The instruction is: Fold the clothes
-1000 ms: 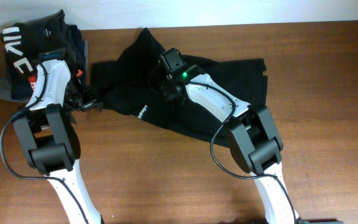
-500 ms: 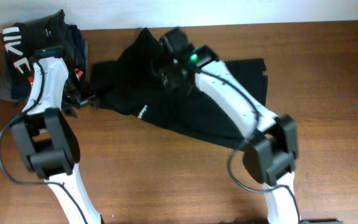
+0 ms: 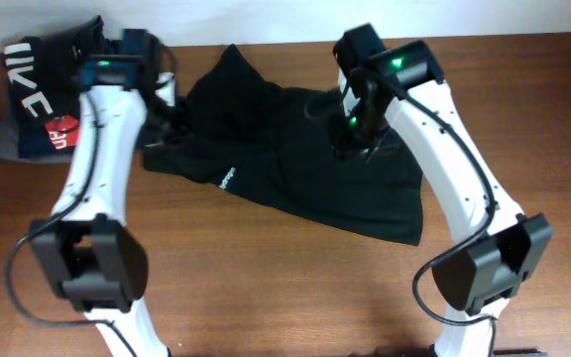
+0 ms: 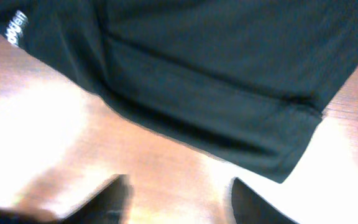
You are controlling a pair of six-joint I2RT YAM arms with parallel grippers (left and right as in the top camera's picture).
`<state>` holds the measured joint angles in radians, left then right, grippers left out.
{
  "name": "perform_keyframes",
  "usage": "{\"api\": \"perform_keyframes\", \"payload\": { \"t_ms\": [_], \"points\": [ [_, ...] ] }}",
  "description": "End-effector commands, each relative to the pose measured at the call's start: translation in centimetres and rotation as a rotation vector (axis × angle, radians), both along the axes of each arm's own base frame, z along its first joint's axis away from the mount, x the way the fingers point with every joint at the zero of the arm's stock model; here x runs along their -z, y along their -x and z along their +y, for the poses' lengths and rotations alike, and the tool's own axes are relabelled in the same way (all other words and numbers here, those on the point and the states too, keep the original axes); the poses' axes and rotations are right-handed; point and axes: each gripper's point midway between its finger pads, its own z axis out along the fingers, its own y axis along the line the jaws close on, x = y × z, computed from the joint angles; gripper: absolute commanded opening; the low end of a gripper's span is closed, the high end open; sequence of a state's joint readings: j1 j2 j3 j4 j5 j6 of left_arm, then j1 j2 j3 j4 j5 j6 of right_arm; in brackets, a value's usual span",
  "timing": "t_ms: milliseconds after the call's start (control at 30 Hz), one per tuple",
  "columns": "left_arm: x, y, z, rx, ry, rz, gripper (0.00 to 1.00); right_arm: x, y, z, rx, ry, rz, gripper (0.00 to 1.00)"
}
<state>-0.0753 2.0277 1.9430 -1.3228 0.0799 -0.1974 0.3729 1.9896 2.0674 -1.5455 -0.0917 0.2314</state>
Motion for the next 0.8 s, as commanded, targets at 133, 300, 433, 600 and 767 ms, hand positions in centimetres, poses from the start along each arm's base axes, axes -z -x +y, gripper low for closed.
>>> {"api": "perform_keyframes", "payload": {
  "t_ms": [133, 300, 433, 600, 767],
  "points": [
    [5.4, 0.4, -3.3, 0.097, 0.003, 0.126, 0.11, 5.1, 3.2, 0.8, -0.007, 0.001, 0.181, 0.14],
    [8.8, 0.0, -3.1, 0.094, -0.004, 0.181, 0.08, 9.2, 3.9, -0.3, 0.118, 0.023, 0.240, 0.04],
    [10.5, -0.2, -2.3, 0.080, -0.016, 0.208, 0.07, 11.9, 5.1, -1.5, 0.167, 0.042, 0.295, 0.04],
    [11.7, -0.4, -1.6, 0.064, -0.016, 0.223, 0.07, 15.0, 6.5, -2.9, 0.202, 0.051, 0.337, 0.04],
    [13.1, -0.5, -1.3, 0.057, -0.019, 0.244, 0.08, 17.1, 7.2, -5.2, 0.294, 0.044, 0.375, 0.04]
  ]
}}
